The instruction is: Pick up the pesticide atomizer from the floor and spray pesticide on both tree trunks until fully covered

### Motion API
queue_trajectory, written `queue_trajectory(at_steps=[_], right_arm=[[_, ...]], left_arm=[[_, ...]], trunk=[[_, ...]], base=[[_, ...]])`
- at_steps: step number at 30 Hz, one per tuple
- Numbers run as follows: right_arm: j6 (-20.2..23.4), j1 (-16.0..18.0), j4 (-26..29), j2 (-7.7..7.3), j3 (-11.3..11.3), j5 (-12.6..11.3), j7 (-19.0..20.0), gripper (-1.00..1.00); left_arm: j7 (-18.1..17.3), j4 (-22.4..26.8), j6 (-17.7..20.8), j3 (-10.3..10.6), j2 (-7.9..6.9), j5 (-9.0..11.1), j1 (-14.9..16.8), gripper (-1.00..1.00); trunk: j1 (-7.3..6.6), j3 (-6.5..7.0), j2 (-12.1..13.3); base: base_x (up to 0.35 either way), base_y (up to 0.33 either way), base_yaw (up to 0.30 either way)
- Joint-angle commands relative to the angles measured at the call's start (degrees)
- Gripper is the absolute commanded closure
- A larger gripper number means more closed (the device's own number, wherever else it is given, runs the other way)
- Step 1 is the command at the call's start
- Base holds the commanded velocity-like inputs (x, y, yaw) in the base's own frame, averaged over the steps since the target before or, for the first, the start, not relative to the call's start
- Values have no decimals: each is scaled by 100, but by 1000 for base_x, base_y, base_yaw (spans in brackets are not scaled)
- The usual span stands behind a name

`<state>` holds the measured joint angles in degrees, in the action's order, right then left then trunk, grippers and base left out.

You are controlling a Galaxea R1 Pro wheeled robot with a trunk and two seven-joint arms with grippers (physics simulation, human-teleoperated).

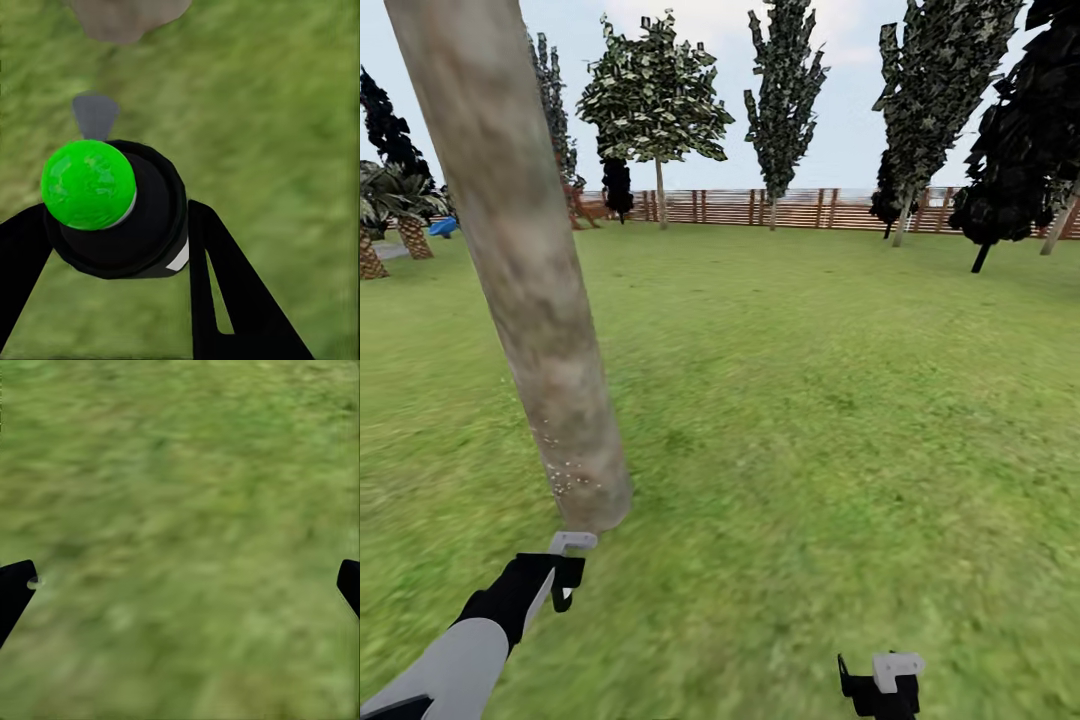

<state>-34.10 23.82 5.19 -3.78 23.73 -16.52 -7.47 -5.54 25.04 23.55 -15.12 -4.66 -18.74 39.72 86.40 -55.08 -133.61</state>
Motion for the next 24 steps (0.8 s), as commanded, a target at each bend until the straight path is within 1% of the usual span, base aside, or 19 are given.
queue_trajectory(at_steps=[1, 4, 8, 20, 24], right_arm=[[0, 1, 0, 0, 0, 0, -4, -100], [0, 0, 0, 0, 0, 0, -7, -100], [0, 0, 0, 0, 0, 0, -8, -100], [0, 0, -1, 3, 0, -1, 0, -100], [0, 0, 0, 8, 0, -1, 0, -100]], left_arm=[[0, 0, 0, 0, 0, 1, 0, 100], [0, 0, 0, 0, 0, 2, 1, 100], [0, 0, 0, -4, 0, 2, 0, 100], [6, 0, 0, -9, -32, 3, 1, 100], [8, 8, 0, -2, -35, 96, 2, 100]], trunk=[[0, 0, 0], [0, 0, 0], [0, 0, 0], [0, 0, 0], [0, 0, 0]], base=[[0, -275, 271], [4, -275, 260], [29, -275, 173], [34, -275, 11], [0, -275, 162]])
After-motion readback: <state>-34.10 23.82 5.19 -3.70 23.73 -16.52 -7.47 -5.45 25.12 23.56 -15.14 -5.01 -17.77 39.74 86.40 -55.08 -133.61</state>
